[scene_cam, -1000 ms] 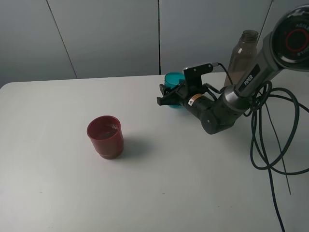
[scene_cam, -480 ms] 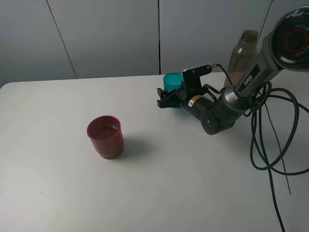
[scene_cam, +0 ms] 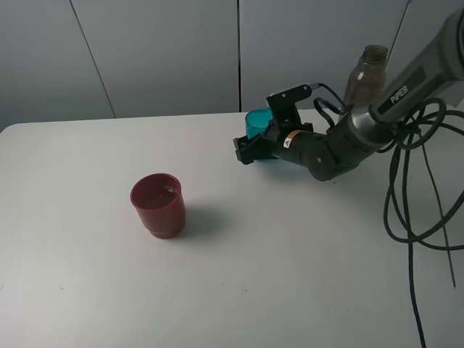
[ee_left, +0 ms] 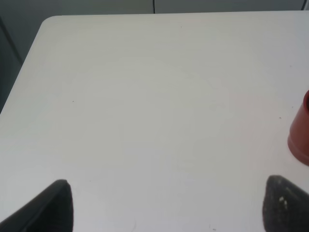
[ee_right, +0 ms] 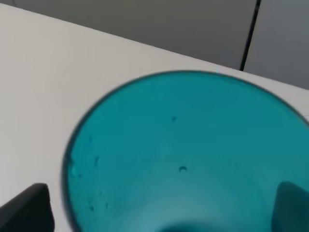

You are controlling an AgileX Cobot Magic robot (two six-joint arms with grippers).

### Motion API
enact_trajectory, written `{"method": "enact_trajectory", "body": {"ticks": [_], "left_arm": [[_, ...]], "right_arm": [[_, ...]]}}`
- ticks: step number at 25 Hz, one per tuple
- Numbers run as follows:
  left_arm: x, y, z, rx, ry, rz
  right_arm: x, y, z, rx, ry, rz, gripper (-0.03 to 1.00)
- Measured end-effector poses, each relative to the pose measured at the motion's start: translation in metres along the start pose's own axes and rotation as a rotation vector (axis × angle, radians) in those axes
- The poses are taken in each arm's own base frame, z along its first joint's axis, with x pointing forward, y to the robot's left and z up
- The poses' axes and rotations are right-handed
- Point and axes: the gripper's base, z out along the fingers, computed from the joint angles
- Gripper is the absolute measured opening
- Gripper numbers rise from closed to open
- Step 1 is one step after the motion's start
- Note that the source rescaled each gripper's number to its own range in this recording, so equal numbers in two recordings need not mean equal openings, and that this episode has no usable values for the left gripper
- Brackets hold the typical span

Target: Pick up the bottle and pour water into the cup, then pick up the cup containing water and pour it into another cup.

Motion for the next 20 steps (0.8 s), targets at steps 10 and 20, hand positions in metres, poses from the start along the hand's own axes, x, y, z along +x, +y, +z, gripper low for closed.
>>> {"method": "enact_trajectory", "body": {"ticks": [10, 20], "left_arm": [[0.0, 0.0, 0.0, 0.0, 0.0, 0.0], [0.0, 0.0, 0.0, 0.0, 0.0, 0.0]], "right_arm": [[-0.038, 0.0, -0.102, -0.003, 0.182, -0.025, 0.97], [-0.101, -0.002, -0.256, 0.022, 0.306, 0.005, 0.97]]}}
